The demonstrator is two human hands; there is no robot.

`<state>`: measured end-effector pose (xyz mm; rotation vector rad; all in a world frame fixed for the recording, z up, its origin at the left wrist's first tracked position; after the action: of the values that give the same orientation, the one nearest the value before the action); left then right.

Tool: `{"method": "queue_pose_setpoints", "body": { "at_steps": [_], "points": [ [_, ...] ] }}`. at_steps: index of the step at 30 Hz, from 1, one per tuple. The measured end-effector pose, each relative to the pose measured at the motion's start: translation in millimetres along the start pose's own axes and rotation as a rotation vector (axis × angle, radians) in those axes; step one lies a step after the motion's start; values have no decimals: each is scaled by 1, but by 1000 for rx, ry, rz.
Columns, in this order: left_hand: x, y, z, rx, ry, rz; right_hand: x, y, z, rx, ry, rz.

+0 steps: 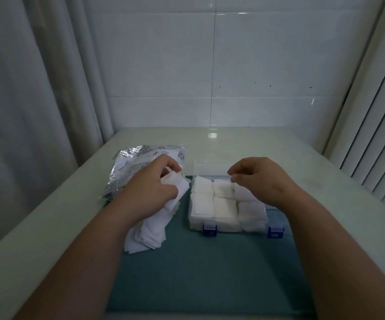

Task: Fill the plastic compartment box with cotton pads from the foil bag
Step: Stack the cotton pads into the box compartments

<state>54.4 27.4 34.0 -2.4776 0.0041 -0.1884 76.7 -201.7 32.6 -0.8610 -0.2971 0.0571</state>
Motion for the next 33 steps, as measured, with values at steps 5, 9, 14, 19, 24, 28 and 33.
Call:
{"method": "queue_pose_setpoints", "body": {
  "at_steps": [5, 9, 14, 19, 24, 28, 33],
  "points": [
    [8, 3, -10, -249, -69, -44, -2, -1, -1, 21, 19, -24],
    [20, 15, -14, -400, -125, -59, -2, -4, -1, 110, 37, -83],
    [25, 40, -15, -526, -266, -113, -6, -5, 5, 320, 46, -152],
    [21, 58, -19, -588, -317, -116, -6, -4, 8, 445, 58, -117],
    [25, 71, -24, -712, -330, -57, -8, -6, -4, 501, 165, -91],
    [27, 78, -36, -669, -274, -39, -10, -15, -11, 586, 225, -124],
    [28, 94, -47, -646, -278, 25, -17, -21, -20, 597, 276, -38]
  ]
}}
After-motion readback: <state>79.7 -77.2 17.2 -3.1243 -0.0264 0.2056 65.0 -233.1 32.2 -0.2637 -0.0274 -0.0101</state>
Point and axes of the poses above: each hand's wrist, its own x-axis towards the middle knuckle, its own y-axis out of the palm, z = x × y, the point moved 7 cm from there along x, towards the middle knuckle, and after that the axes turned 7 degrees about -y, right-handed, at the moved point
